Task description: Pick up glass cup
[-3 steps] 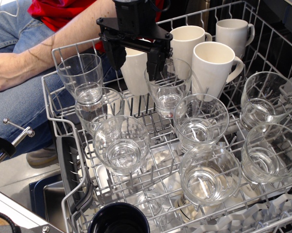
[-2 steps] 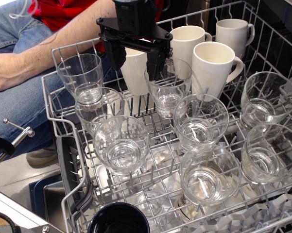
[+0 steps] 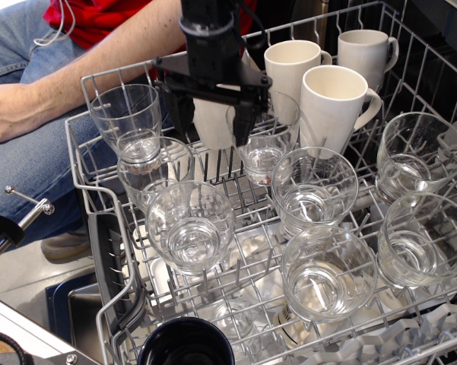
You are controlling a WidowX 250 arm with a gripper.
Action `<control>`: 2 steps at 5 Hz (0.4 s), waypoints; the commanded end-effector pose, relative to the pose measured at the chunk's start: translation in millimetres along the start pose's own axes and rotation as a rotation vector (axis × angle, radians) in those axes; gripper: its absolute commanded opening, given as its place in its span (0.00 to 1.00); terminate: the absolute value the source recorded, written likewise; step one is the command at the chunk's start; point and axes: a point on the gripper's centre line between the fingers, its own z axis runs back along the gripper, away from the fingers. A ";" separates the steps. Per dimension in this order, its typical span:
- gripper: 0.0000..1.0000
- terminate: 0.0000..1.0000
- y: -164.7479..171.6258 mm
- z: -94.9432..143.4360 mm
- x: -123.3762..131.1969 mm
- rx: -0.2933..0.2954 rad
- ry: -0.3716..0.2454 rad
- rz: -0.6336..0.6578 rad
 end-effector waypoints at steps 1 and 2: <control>1.00 0.00 -4.3 -18.1 7.3 0.018 -0.081 0.172; 1.00 0.00 -4.3 -32.8 14.1 0.108 -0.051 0.289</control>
